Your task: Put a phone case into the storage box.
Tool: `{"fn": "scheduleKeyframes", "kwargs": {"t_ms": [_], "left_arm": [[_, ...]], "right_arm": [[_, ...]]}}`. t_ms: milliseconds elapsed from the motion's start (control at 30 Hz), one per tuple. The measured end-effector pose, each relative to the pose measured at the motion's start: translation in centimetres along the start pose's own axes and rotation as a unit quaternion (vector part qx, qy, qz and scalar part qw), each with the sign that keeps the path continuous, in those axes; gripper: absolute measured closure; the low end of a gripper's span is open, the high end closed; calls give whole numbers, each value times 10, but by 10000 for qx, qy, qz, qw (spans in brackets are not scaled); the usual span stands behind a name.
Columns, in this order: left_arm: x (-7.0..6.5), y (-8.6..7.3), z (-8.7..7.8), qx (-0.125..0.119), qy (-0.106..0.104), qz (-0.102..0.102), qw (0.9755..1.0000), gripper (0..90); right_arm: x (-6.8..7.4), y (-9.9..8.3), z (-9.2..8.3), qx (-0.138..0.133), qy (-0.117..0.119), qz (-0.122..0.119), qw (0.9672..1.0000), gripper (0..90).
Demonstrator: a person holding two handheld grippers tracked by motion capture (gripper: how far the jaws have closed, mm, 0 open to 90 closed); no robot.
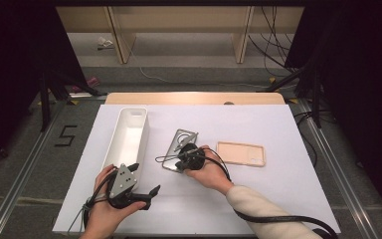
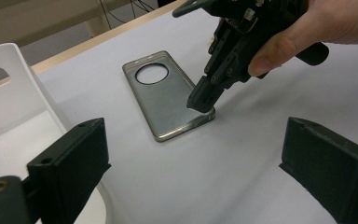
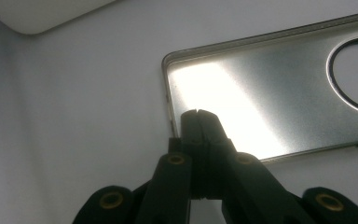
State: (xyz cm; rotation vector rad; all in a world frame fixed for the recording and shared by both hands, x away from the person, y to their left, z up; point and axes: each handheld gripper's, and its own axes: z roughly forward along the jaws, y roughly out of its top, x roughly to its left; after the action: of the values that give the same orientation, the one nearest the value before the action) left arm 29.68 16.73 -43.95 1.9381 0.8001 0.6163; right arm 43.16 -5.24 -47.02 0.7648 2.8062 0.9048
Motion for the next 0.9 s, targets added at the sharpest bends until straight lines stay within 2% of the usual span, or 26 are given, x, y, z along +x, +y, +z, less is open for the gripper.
{"fn": "scheduleKeyframes", "kwargs": {"t_ms": [167,333,900], "left_arm": [[-1,0,0,-4,-12,2,10000,66],[-1,0,0,3,-13,-7,10000,67],[-2,0,1,6,-38,18,10000,67]], "right_arm": [[-1,-2,0,83,-17,-81,9999,900],[-1,-3,-1,142,-12,-20,9999,900],[-7,-8,-8,299,-136,-138,9994,900]]}}
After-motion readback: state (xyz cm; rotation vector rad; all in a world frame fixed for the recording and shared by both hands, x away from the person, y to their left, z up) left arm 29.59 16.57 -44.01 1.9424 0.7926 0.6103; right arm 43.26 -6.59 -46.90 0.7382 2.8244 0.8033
